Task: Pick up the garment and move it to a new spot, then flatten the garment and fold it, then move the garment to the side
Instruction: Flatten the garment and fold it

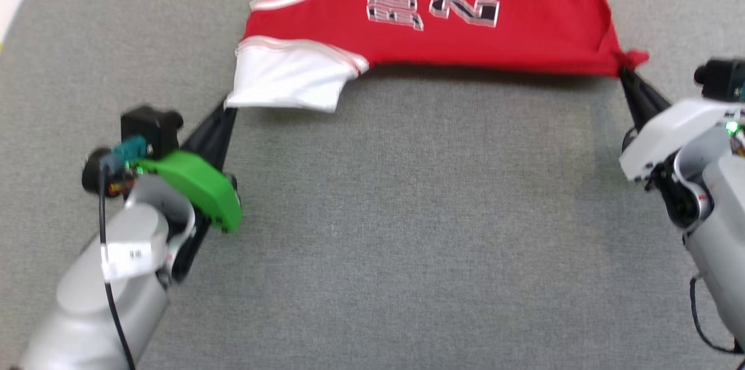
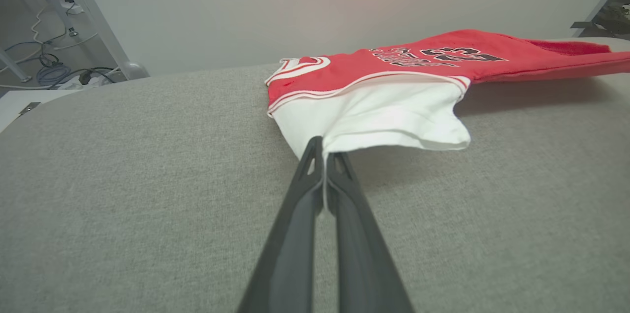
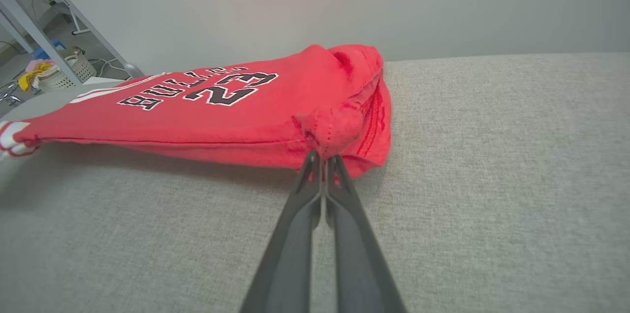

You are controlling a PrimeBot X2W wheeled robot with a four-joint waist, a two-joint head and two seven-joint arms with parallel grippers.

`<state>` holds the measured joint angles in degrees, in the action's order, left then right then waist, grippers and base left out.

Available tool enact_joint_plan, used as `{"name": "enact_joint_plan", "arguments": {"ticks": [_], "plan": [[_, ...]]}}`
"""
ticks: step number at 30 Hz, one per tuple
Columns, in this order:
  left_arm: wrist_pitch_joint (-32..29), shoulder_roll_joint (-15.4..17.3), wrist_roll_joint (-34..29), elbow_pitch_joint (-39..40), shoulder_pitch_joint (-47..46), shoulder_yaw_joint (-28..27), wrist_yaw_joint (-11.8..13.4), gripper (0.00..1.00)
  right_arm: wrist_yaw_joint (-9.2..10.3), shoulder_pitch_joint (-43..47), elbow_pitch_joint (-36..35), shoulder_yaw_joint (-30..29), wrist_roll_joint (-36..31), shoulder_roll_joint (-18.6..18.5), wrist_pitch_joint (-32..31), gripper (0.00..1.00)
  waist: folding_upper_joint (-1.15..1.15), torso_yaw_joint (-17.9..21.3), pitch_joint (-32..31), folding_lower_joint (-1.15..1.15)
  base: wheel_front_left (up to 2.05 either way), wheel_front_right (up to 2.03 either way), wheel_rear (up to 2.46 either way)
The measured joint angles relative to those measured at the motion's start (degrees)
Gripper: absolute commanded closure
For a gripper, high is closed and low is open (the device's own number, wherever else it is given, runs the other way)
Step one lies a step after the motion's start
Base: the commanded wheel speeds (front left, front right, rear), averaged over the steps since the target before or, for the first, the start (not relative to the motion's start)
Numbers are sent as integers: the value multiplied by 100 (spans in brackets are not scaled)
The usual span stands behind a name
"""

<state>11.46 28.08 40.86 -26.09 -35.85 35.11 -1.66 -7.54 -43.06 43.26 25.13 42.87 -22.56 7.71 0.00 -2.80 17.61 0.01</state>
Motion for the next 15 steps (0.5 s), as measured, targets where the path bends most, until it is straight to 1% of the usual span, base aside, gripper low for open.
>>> {"name": "enact_joint_plan", "arguments": {"ticks": [5,6,7,9,15], "plan": [[-349,288,151,750,1014,153,235,100,0,623,-62,-20,505,-23,-16,100,0,-66,-455,0,0,0,0],[-471,397,208,1014,1343,198,326,100,0,848,-104,13,612,-56,-45,100,0,-88,-615,0,0,0,0],[-710,576,337,1424,1802,292,405,100,0,1198,-196,42,834,-104,-111,100,0,-117,-853,0,0,0,0],[-851,688,425,1671,2113,355,501,100,0,1445,-270,46,996,-130,-191,100,0,-135,-1018,0,0,0,0],[-1214,991,597,2284,2799,532,597,100,0,2162,-579,66,1357,-291,-471,100,0,-168,-1459,0,0,0,0]]}}
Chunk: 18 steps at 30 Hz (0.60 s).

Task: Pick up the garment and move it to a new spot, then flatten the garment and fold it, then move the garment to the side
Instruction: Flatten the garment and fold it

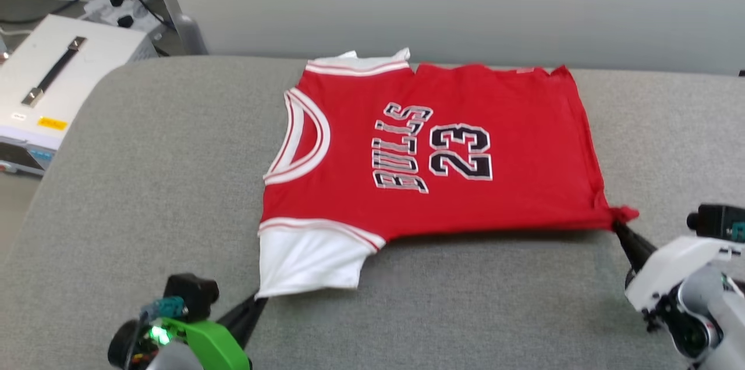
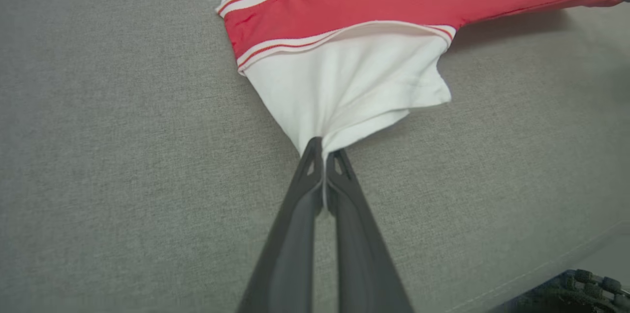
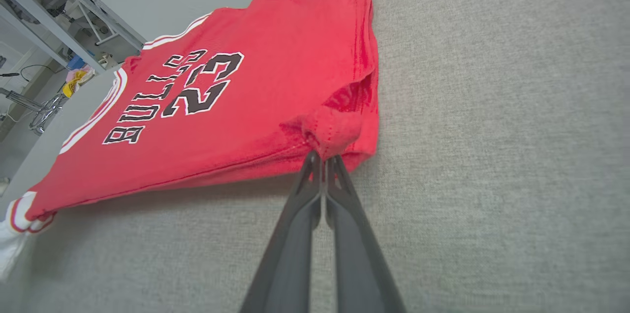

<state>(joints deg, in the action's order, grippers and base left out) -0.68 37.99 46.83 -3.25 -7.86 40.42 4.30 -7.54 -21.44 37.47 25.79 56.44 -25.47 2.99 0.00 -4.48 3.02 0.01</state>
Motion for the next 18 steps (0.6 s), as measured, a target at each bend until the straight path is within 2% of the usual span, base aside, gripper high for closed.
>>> {"name": "enact_joint_plan", "arguments": {"ticks": [11,18], "plan": [[-247,608,477,958,1280,153,268,100,0,1558,-888,-90,544,-282,-695,100,0,-21,-709,0,0,0,0],[-168,825,419,1307,1480,113,392,100,1,2208,-1607,-463,575,-409,-976,100,0,-1,-740,0,0,0,0]]}}
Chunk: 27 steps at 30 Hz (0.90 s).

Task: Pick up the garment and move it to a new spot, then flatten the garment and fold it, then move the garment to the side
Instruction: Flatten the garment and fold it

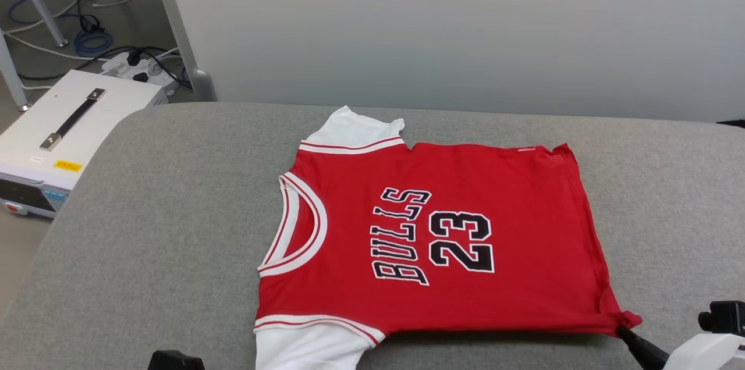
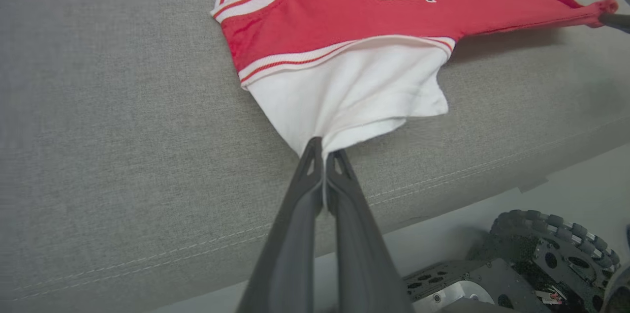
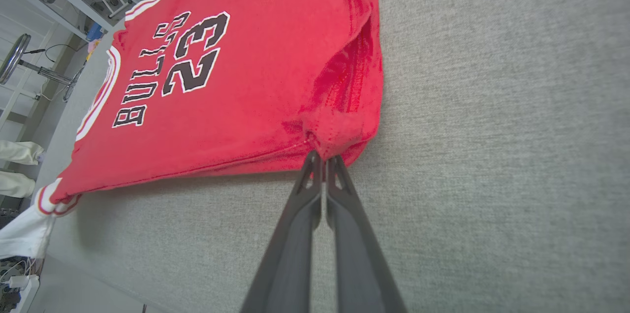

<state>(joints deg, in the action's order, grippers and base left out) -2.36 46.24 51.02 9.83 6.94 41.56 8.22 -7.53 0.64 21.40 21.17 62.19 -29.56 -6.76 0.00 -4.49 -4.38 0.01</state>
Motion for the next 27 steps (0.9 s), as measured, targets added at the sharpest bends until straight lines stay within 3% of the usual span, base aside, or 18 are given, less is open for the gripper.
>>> {"name": "enact_joint_plan", "arguments": {"ticks": [6,12,27], "plan": [[110,19,-268,57,-313,-145,8,100,0,63,-552,-543,-243,40,-257,100,0,43,192,0,0,0,0],[0,4,-390,-67,-1049,-229,-154,100,0,-33,-972,-1073,-646,280,-708,100,0,83,487,0,0,0,0],[-644,-353,-713,-1172,-2970,-185,-816,100,0,-1223,-1083,-1688,-1915,1018,-1740,100,0,219,1398,-1,0,0,0]]}}
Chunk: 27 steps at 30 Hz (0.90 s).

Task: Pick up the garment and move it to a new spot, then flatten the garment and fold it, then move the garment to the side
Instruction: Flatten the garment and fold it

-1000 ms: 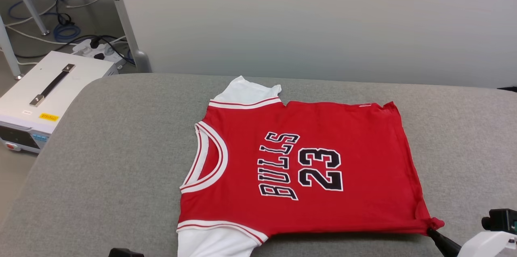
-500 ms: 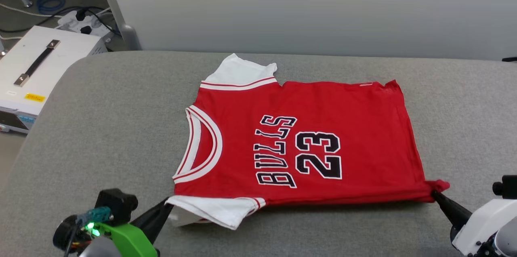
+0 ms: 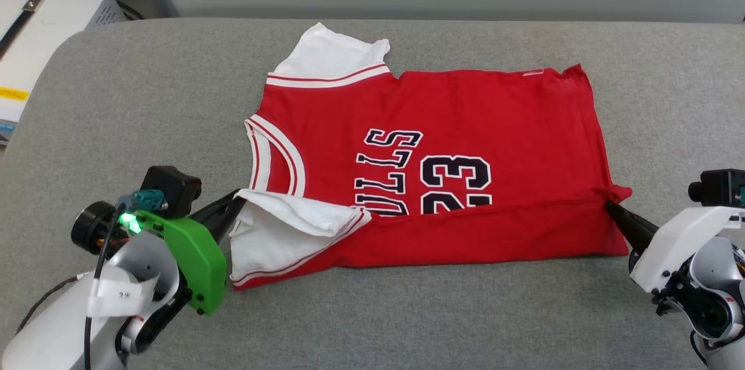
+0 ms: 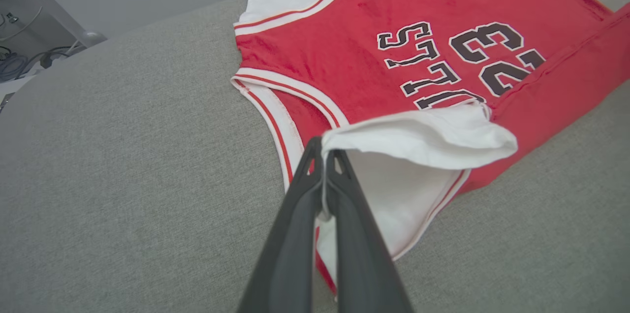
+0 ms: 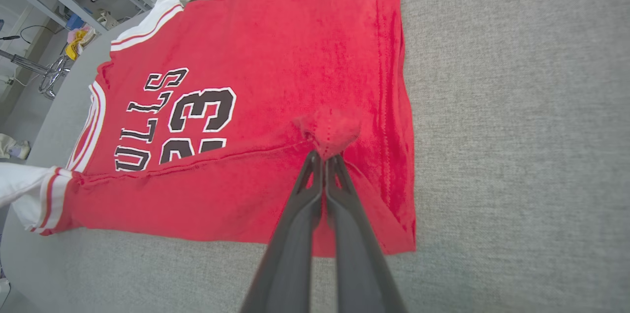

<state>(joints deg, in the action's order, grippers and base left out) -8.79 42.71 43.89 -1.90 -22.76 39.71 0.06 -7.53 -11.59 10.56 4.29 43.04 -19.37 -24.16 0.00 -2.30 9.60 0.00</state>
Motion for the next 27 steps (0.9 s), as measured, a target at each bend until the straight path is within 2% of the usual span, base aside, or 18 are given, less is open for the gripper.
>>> {"name": "enact_joint_plan", "arguments": {"ticks": [13,14,15,16,17,22,27], "plan": [[-88,-577,-156,-1508,-1043,205,-483,100,0,-515,432,-51,-352,233,-138,100,0,101,521,0,0,0,0],[-121,-638,-151,-1645,-1094,233,-495,78,0,-540,482,-51,-366,244,-140,100,0,109,542,0,0,0,0],[-124,-703,-147,-1779,-1135,247,-522,17,0,-559,547,-64,-386,260,-140,100,0,116,560,0,0,0,0],[-91,-761,-144,-1889,-1168,242,-534,0,0,-570,587,-75,-413,270,-136,59,0,120,572,0,0,0,0],[-48,-828,-144,-2031,-1218,241,-535,0,0,-592,646,-97,-452,287,-132,0,0,124,584,0,0,0,0],[426,-1132,-152,-2619,-1373,175,-525,0,0,-647,727,-41,-601,303,-18,0,0,133,522,-1,0,0,0],[994,-1416,77,-2985,-1323,-89,-348,0,0,-637,597,88,-714,277,145,0,0,124,334,-1,0,0,0]]}}
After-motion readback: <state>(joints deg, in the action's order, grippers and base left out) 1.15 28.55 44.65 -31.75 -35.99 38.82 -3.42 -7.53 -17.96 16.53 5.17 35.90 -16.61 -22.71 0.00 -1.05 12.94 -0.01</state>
